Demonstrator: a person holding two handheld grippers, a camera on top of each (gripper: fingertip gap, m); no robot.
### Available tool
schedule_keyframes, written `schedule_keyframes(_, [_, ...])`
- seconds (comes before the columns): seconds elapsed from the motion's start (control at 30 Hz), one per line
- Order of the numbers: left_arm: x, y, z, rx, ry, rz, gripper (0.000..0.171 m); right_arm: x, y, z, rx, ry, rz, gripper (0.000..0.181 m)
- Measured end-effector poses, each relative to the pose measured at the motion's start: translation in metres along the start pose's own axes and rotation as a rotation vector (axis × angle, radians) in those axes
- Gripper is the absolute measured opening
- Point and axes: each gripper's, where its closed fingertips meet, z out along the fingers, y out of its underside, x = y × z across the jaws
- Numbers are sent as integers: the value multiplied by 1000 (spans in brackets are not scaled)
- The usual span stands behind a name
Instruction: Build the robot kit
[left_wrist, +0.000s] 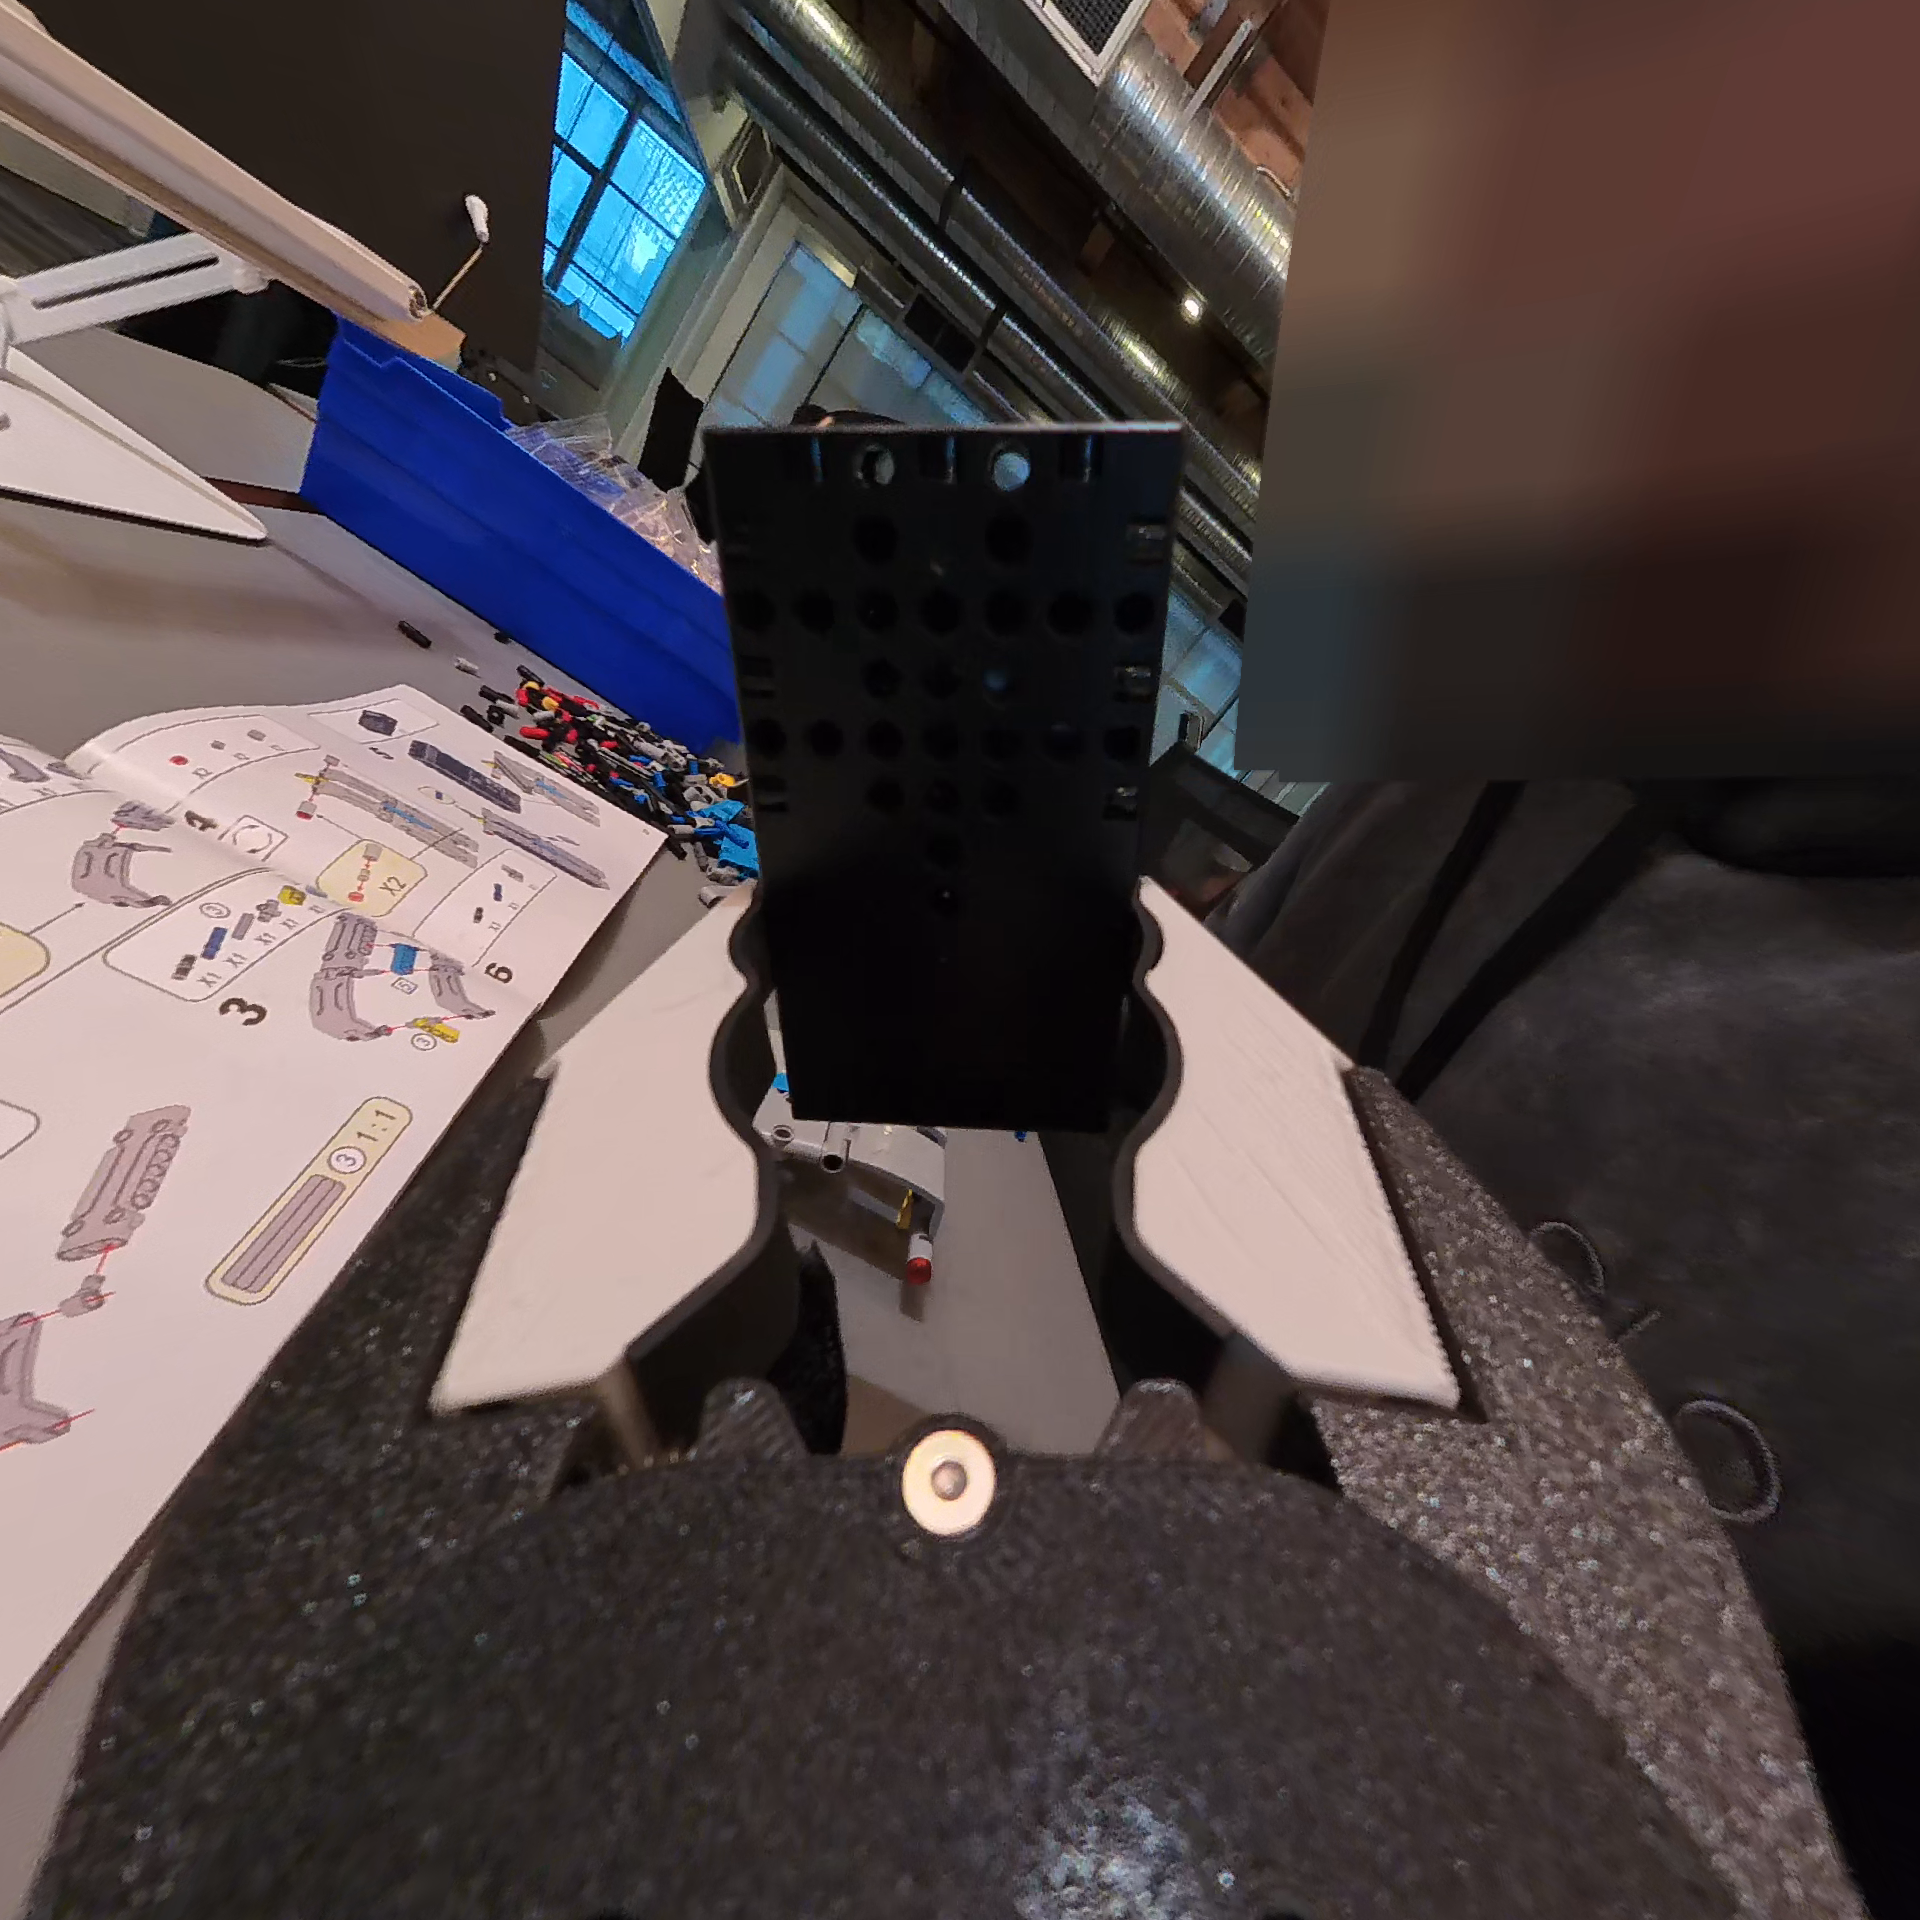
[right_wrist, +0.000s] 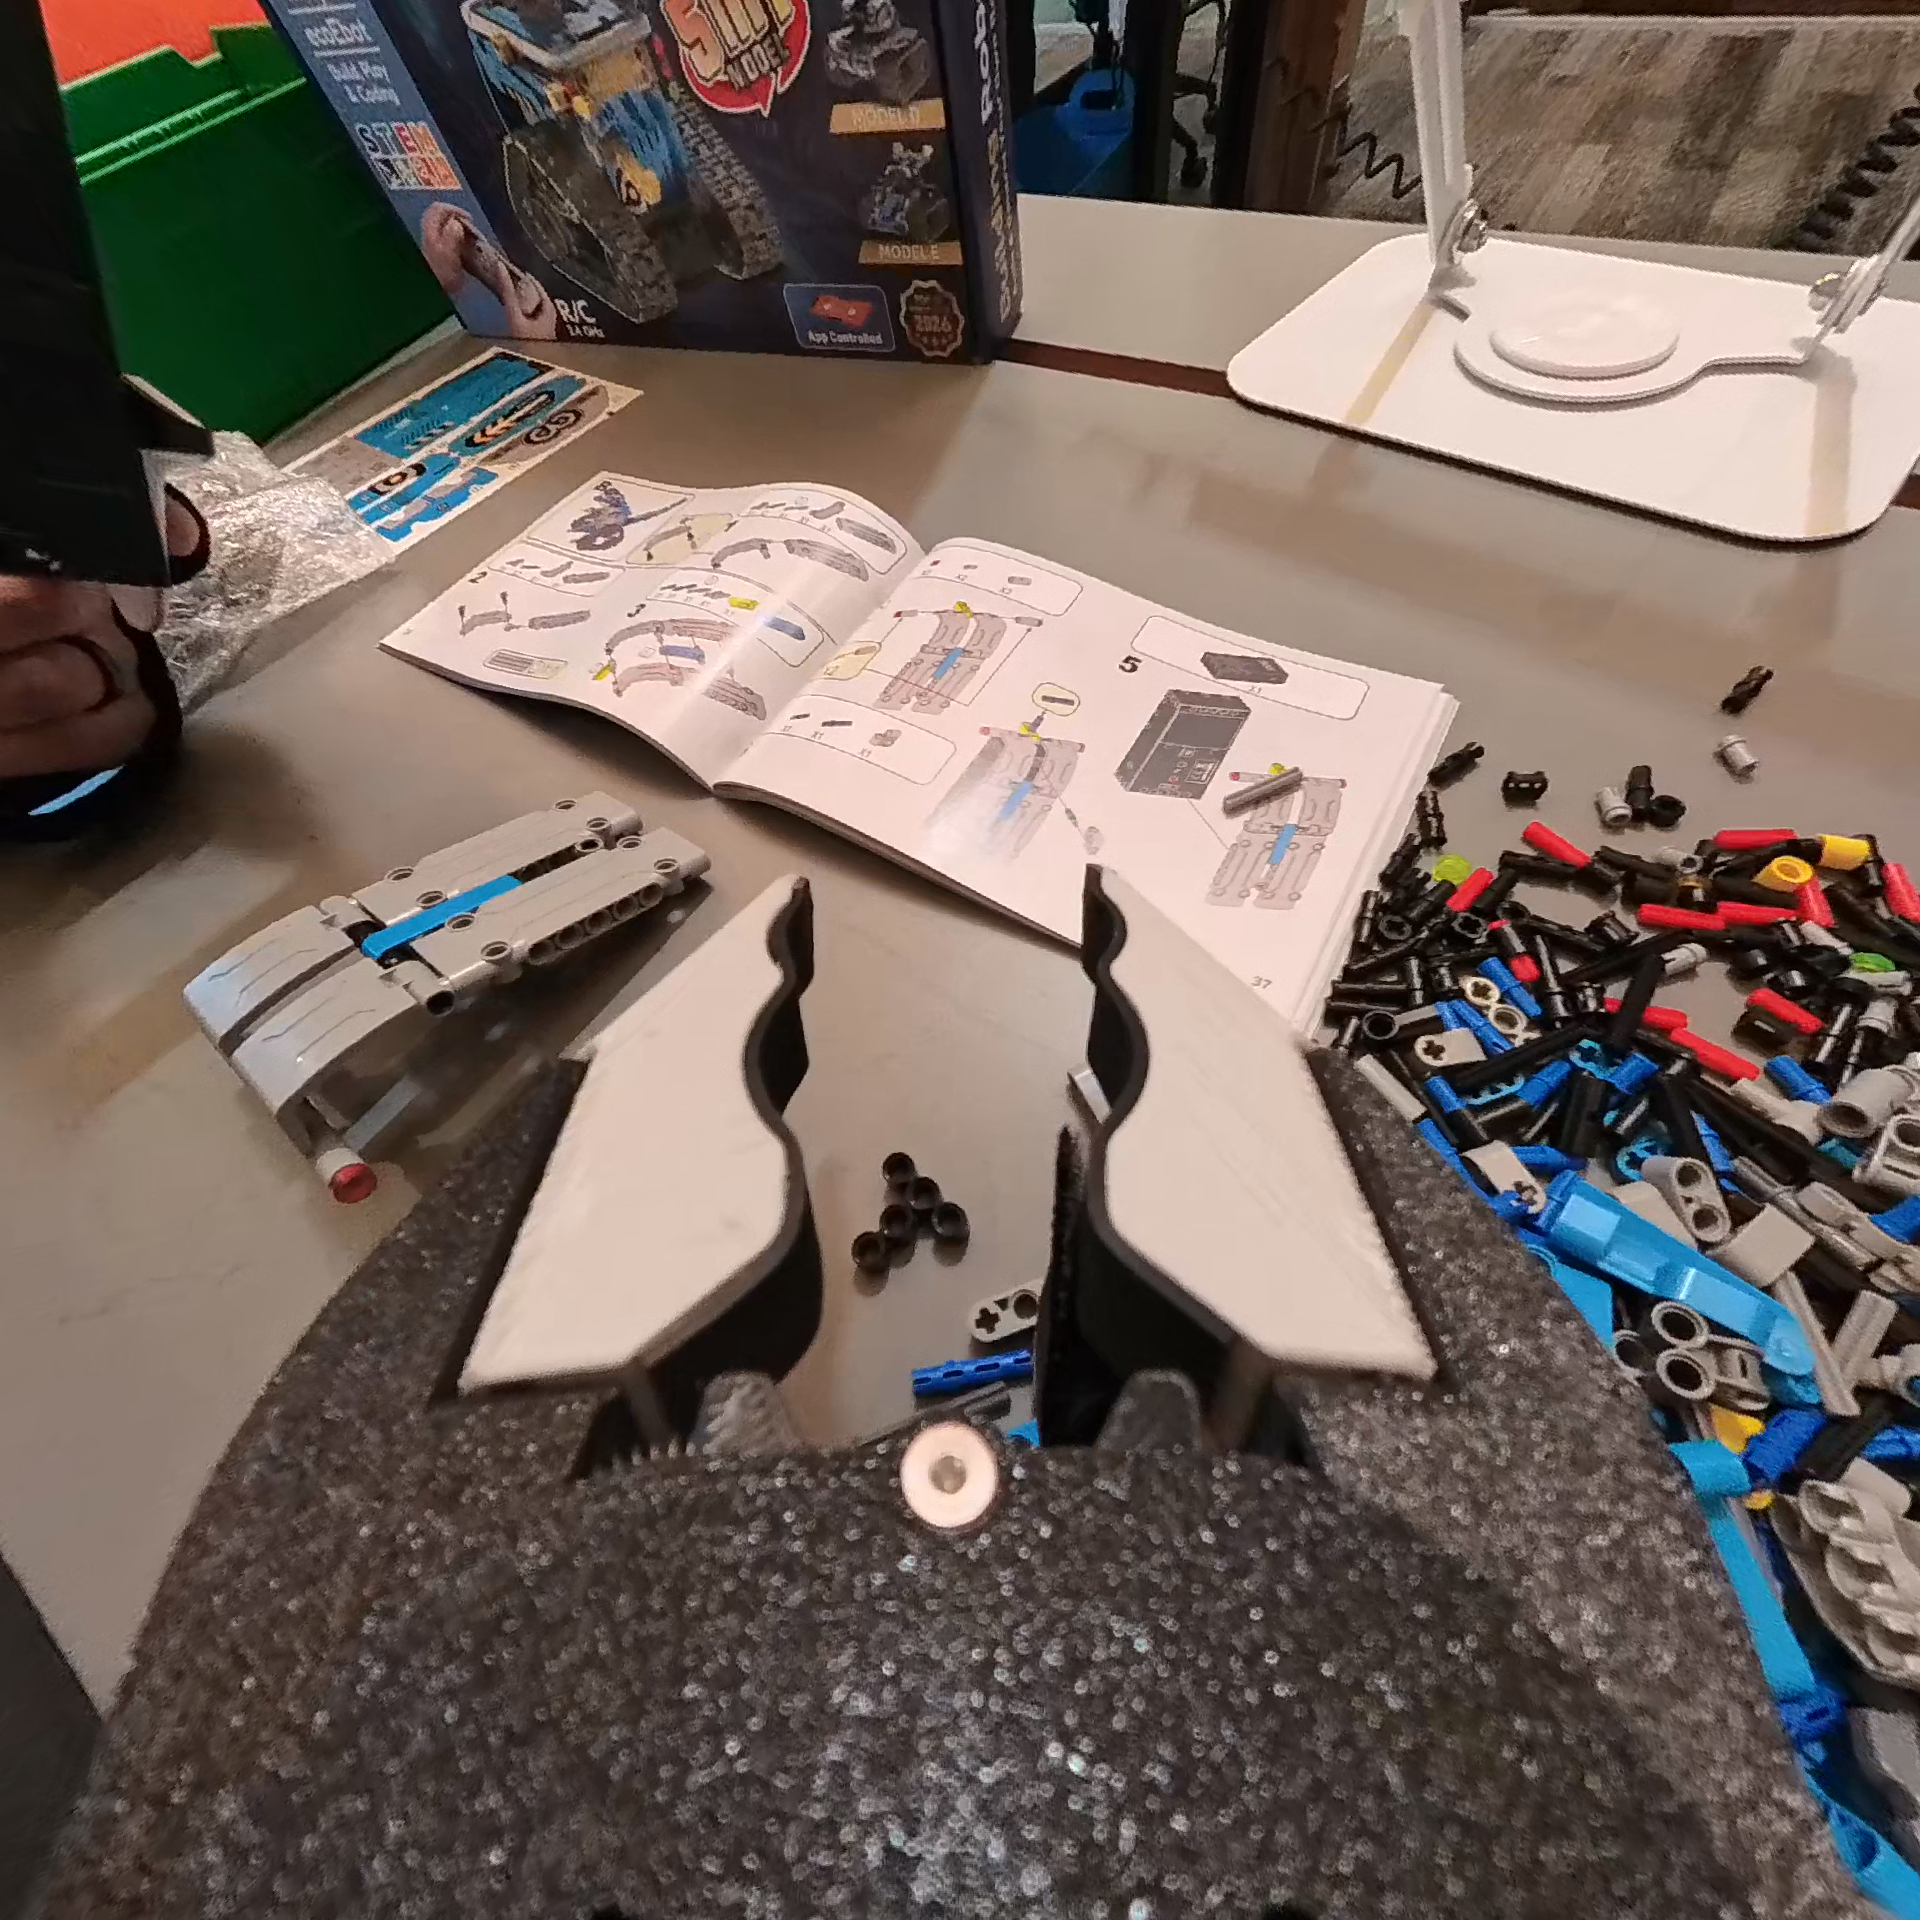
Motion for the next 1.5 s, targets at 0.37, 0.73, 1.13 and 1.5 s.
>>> schedule_keyframes(0.37, [1,-4,-1,23,-48,9,66,-11,5,3,-29,-10,-73,48])
schedule_keyframes(0.73, [-2,-10,-5,45,-84,19,66,-15,6,0,-24,-31,-69,46])
schedule_keyframes(1.13, [-7,-8,-5,32,-91,10,65,-18,9,3,-41,-48,-71,46])
schedule_keyframes(1.5, [-8,-5,-4,14,-98,16,65,-20,12,5,-57,-58,-78,46])
